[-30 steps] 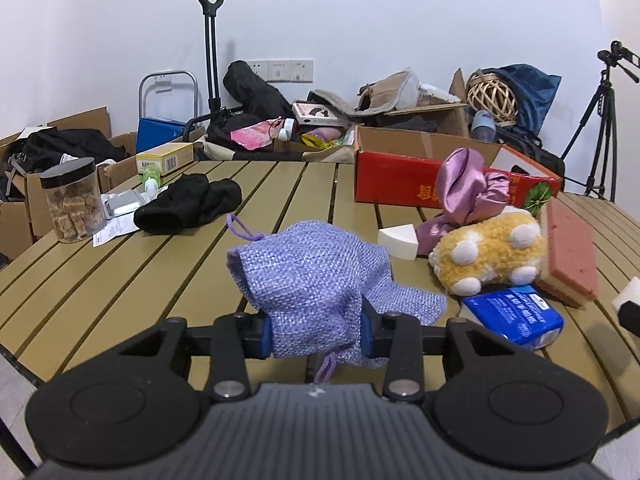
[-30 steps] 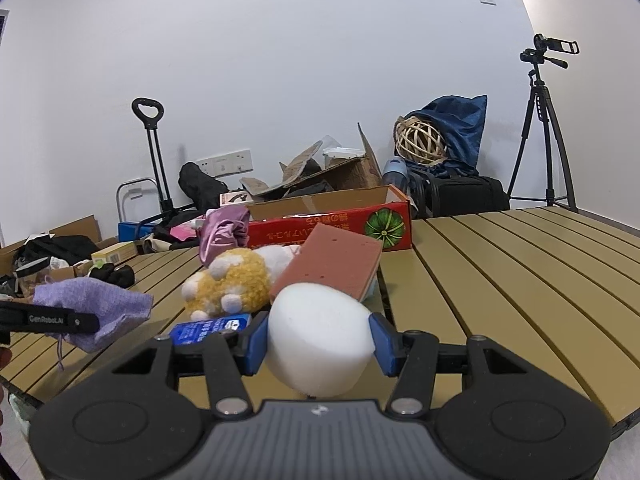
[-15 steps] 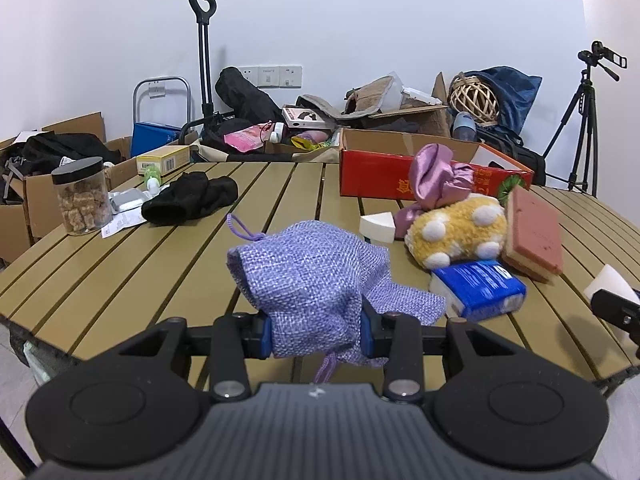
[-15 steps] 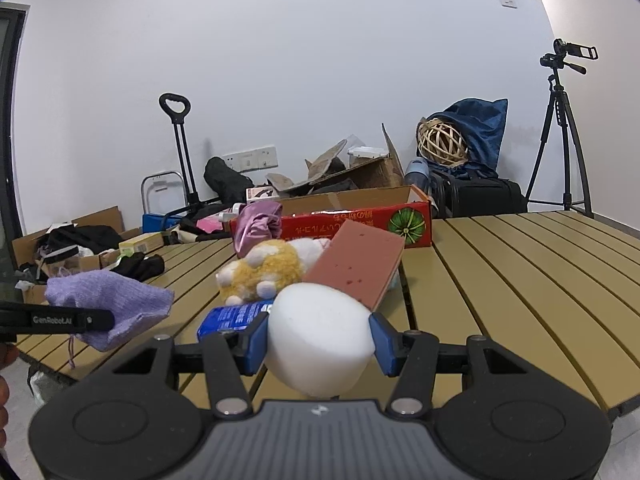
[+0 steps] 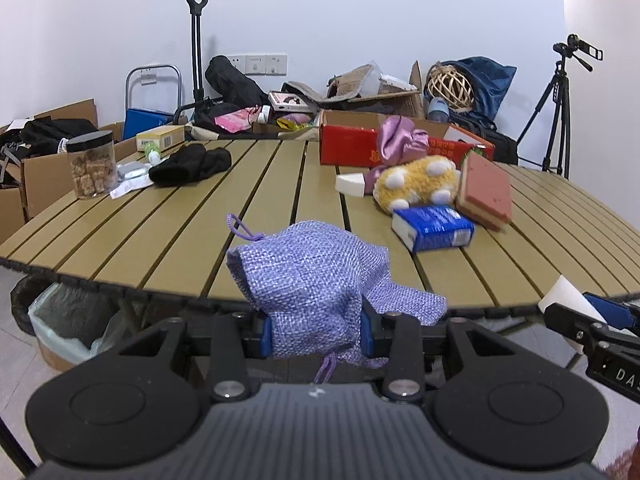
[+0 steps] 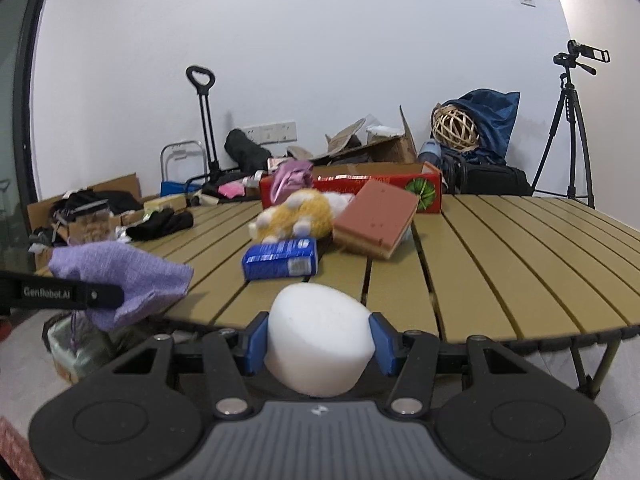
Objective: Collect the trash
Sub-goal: 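Lower the foam roll and lilac pouch toward the black bin with both tools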
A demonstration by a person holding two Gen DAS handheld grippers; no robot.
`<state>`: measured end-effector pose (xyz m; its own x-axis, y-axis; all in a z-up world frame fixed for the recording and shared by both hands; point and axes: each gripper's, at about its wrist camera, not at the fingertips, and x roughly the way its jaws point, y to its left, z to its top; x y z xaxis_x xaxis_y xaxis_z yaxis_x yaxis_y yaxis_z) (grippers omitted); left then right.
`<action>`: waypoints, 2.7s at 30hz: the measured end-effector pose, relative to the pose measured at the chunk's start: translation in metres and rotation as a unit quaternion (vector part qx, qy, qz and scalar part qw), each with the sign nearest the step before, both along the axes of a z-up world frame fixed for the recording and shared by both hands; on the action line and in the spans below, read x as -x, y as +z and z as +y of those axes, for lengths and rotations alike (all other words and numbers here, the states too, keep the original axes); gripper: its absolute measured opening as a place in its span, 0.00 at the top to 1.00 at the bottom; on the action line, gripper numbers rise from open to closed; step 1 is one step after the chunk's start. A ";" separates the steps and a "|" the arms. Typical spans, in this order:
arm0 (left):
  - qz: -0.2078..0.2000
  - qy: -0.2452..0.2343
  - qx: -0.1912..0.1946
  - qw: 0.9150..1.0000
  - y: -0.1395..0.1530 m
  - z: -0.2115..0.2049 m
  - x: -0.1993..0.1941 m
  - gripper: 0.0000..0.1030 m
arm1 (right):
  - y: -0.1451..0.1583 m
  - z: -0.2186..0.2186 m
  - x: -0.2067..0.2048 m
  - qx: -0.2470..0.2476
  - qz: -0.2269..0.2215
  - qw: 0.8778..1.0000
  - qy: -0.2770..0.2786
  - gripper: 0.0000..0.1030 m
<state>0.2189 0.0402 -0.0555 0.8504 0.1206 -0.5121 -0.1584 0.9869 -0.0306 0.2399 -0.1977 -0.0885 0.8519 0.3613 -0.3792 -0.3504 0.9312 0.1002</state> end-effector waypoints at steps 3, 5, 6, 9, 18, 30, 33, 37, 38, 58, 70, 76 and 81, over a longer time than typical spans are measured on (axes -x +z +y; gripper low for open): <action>0.011 -0.004 -0.006 1.000 -0.005 -0.002 0.014 0.63 | -0.005 0.002 0.015 0.013 0.010 1.000 0.007 0.49; 0.022 -0.006 -0.009 1.000 -0.011 -0.004 0.025 0.63 | -0.008 0.003 0.025 0.023 0.020 0.999 0.013 0.49; 0.028 -0.007 -0.010 1.000 -0.014 -0.004 0.029 0.63 | -0.011 0.004 0.030 0.029 0.026 0.999 0.017 0.49; 0.048 -0.011 -0.013 0.999 -0.025 -0.006 0.041 0.63 | -0.018 0.007 0.046 0.042 0.044 0.998 0.026 0.49; 0.100 -0.031 -0.024 0.994 -0.057 -0.016 0.078 0.63 | -0.036 0.013 0.084 0.087 0.097 0.991 0.042 0.50; 0.138 -0.042 -0.037 0.989 -0.079 -0.024 0.101 0.63 | -0.042 0.012 0.107 0.101 0.126 0.986 0.035 0.50; 0.137 -0.045 -0.040 0.989 -0.079 -0.026 0.104 0.63 | -0.041 0.011 0.109 0.103 0.124 0.986 0.032 0.50; 0.146 -0.051 -0.046 0.987 -0.083 -0.032 0.105 0.63 | -0.044 0.013 0.109 0.110 0.135 0.984 0.040 0.50; 0.149 -0.052 -0.048 0.986 -0.084 -0.033 0.105 0.63 | -0.046 0.014 0.109 0.112 0.139 0.983 0.042 0.50; 0.188 -0.027 -0.030 0.981 -0.104 -0.019 0.092 0.63 | -0.102 0.016 0.072 0.128 0.287 0.949 0.019 0.50; 0.192 -0.013 -0.032 0.981 -0.107 -0.014 0.083 0.63 | -0.110 0.030 0.056 0.140 0.275 0.951 0.032 0.50; 0.196 -0.005 -0.036 0.980 -0.109 -0.011 0.078 0.63 | -0.114 0.038 0.045 0.137 0.264 0.954 0.041 0.50; 0.196 0.000 -0.039 0.980 -0.109 -0.010 0.073 0.63 | -0.118 0.047 0.034 0.136 0.256 0.956 0.047 0.50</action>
